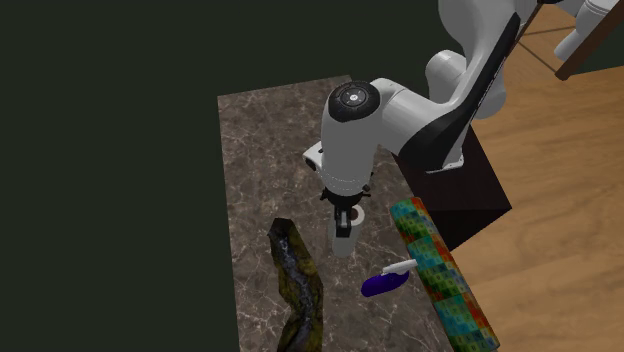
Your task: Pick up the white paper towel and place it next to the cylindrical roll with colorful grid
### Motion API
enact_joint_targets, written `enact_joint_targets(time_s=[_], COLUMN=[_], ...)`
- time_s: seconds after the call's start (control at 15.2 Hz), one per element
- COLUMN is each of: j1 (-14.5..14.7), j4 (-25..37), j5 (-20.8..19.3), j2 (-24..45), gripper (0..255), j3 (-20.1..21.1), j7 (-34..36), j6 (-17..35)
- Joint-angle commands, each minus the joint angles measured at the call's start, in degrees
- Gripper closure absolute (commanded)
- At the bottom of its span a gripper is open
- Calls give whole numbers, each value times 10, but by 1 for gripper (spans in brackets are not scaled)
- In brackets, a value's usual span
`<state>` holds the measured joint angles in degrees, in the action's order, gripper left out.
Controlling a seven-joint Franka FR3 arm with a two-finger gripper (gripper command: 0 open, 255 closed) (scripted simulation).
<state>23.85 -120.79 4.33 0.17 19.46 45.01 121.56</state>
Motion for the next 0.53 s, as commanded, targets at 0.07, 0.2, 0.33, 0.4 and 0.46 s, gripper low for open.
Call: enact_joint_targets(time_s=[0.07, 0.2, 0.33, 0.4, 0.46], j1=[0, 0, 0, 0, 0], j4=[-1, -1, -1, -1, -1], j5=[0, 0, 0, 0, 0], j2=[0, 0, 0, 0, 0], gripper=[255, 0, 0, 0, 0], j3=[0, 0, 0, 0, 0], j7=[0, 0, 0, 0, 0], j6=[1, 1, 1, 1, 1])
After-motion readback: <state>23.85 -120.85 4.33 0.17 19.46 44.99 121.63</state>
